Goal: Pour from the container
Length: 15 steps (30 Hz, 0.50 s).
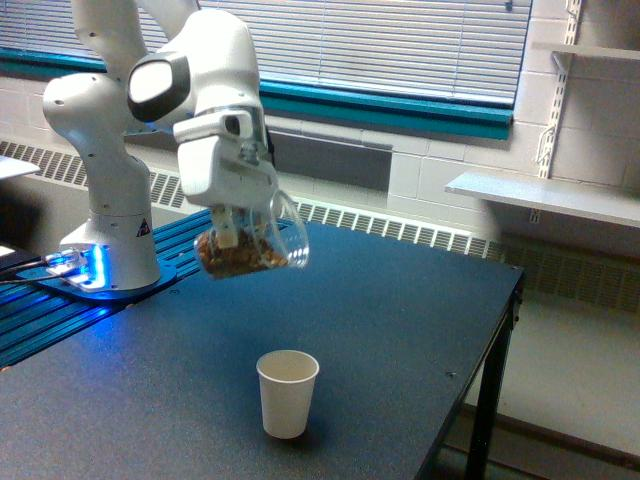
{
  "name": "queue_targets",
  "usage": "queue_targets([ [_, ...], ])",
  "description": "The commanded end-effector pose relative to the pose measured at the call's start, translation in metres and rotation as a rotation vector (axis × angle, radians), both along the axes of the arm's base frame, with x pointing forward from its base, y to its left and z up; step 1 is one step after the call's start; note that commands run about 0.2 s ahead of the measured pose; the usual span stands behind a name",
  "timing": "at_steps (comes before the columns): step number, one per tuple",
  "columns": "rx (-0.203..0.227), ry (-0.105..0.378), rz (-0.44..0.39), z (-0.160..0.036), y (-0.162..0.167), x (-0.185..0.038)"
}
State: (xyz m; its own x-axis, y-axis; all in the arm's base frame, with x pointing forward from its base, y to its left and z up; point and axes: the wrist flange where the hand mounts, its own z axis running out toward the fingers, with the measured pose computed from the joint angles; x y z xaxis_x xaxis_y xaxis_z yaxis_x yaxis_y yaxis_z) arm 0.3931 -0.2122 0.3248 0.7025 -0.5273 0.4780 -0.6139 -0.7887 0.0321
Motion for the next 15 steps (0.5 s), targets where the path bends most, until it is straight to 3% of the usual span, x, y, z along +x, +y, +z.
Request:
queue_targets([
  [1,0.013,-0.018,-0.094,-0.007,-0.007,-0.006],
  [15,-0.035,0.063,-0.123,-0.032,-0.009,-0.019],
])
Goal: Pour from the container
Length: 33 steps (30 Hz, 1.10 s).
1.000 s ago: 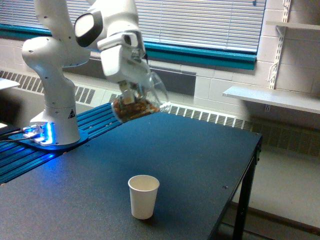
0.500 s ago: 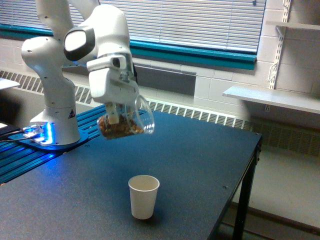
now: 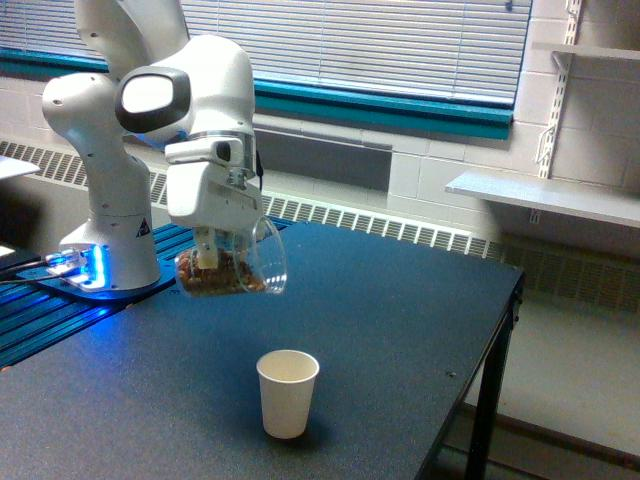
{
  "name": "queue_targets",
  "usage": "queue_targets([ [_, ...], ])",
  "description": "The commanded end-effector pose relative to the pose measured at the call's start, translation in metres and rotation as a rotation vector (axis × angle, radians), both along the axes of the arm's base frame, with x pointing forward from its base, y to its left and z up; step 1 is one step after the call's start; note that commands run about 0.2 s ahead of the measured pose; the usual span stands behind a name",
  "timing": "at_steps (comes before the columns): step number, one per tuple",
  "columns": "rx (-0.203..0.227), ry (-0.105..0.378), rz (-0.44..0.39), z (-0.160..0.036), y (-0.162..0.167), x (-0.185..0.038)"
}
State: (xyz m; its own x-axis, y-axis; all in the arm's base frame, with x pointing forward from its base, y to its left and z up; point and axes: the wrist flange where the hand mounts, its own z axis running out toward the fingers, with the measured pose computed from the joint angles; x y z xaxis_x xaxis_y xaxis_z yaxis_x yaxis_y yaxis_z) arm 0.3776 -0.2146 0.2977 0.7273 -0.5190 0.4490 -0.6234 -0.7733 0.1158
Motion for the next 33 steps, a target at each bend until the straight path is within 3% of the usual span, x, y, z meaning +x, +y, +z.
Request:
queue_targets([
  [1,0.005,-0.009,-0.107,-0.006,-0.007,-0.004],
  [21,-0.02,0.054,-0.138,-0.015,-0.008,0.017],
  [33,-0.06,0.121,-0.115,-0.022,-0.003,0.024],
])
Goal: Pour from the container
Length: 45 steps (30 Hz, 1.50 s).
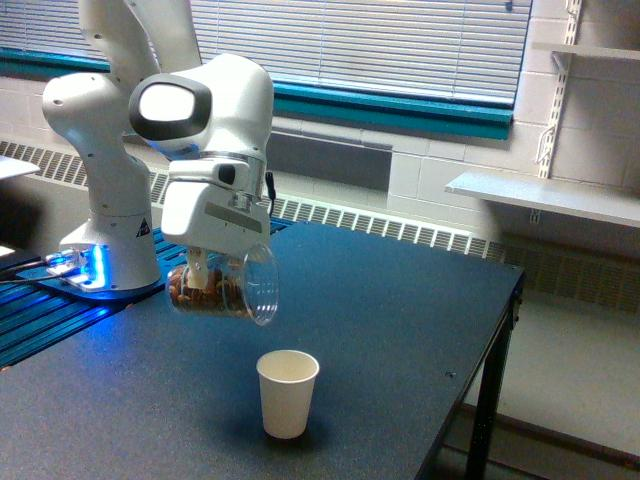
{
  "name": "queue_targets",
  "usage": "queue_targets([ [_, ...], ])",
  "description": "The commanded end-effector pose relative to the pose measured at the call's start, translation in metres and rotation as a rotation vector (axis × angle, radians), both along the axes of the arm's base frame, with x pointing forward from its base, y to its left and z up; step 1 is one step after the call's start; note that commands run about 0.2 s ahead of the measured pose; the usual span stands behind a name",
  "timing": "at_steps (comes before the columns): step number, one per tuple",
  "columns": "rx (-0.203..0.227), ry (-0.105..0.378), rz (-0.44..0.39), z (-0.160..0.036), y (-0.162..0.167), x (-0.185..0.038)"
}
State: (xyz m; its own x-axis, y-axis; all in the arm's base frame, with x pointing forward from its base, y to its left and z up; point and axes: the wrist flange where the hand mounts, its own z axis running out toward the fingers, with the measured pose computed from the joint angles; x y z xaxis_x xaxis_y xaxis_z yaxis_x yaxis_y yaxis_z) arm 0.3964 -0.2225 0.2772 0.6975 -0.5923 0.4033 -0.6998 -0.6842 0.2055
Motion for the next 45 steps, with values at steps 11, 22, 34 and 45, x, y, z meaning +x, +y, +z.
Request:
queue_targets([
  [11,-0.051,0.079,0.021,-0.005,0.011,0.009],
  [22,-0.068,0.125,0.016,-0.011,0.016,0.01],
  [34,-0.084,0.162,0.001,-0.016,0.02,0.015],
  [45,-0.092,0.199,-0.017,-0.02,0.022,0.02],
])
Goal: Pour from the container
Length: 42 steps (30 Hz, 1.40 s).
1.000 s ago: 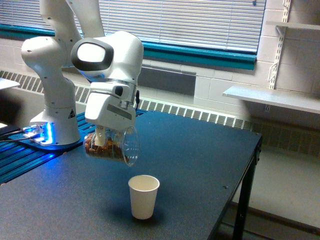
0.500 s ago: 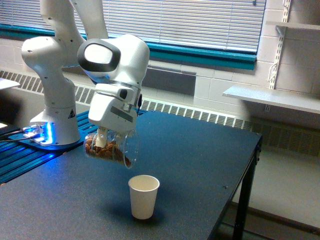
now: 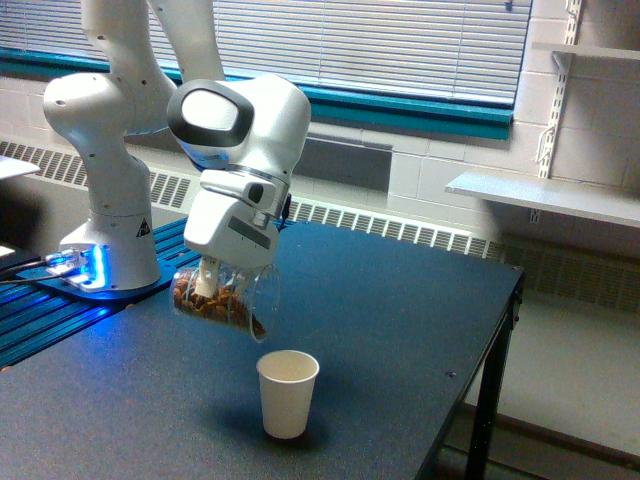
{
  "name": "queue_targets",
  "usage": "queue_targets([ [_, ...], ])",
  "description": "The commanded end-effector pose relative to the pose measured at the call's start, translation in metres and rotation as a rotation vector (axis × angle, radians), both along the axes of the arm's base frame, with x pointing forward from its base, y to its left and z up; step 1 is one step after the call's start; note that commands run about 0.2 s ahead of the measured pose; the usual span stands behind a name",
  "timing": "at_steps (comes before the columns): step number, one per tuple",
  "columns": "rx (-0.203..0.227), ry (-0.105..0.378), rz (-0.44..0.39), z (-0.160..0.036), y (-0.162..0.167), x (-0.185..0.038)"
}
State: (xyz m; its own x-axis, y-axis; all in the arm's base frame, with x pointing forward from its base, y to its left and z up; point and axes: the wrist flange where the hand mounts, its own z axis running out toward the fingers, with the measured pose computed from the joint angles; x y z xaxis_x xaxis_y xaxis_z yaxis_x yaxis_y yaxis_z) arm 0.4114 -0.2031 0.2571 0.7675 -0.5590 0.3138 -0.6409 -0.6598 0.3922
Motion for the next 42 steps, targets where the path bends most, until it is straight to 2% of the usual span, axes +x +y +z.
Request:
queue_targets([
  [1,-0.008,0.013,-0.02,0.0,0.003,0.006],
  [12,-0.037,0.041,-0.022,-0.001,0.004,0.013],
  [28,-0.057,0.07,-0.015,-0.002,0.007,0.021],
  [42,-0.07,0.114,-0.01,-0.004,0.01,0.021],
])
